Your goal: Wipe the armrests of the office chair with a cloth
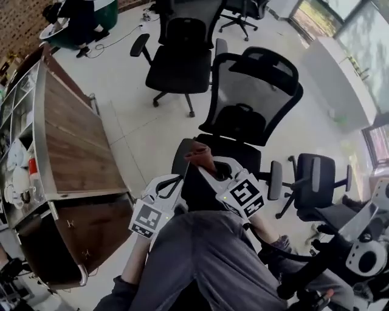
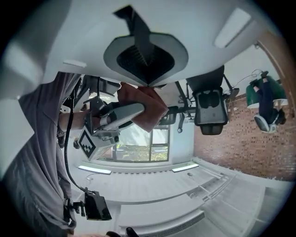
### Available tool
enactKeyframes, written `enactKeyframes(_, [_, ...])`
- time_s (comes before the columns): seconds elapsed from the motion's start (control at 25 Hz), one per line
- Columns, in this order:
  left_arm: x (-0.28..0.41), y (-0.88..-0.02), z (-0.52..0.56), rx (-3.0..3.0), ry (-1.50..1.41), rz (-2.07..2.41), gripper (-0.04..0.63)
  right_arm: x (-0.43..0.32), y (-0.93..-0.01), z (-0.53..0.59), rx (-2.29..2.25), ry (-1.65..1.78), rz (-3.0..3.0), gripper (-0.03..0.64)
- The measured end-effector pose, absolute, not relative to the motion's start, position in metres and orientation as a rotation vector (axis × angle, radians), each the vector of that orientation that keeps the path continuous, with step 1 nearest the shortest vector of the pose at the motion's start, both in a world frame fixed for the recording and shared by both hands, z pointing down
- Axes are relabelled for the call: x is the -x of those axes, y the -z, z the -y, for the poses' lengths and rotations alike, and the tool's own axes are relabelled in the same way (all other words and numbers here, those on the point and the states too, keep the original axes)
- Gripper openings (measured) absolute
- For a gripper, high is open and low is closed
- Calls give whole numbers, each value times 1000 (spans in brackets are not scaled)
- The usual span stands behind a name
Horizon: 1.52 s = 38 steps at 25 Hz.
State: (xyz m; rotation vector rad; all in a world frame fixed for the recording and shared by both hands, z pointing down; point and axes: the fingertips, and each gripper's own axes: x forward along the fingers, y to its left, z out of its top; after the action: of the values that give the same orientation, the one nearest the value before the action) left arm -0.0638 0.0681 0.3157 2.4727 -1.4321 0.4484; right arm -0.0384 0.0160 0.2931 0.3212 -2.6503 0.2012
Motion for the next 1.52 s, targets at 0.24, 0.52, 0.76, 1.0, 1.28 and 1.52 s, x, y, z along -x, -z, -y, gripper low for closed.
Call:
enactKeyframes(0.24, [8, -289, -101, -2612, -421, 1285, 15, -4, -264, -46, -510, -130, 2638, 59])
enactKeyframes(0.52, [-10, -290, -150, -2633, -392, 1209, 15, -33, -258, -89, -620, -137, 2614, 60])
enactKeyframes(0.76, [-23, -290, -175, -2656, -400, 1160, 15, -50, -262, -117, -677, -158, 2591, 60])
enactKeyframes(1.0, [-43, -288, -186, -2678, -416, 1107, 15, -75, -255, -130, -732, -125, 2577, 60])
enactKeyframes(1.28, [-54, -284, -174, -2676, -419, 1125, 15, -99, -260, -113, -752, -114, 2556, 60])
enactKeyframes(1.52, [-63, -289, -168, -2614, -438, 1148, 15, -110, -261, -101, -738, -99, 2557, 60])
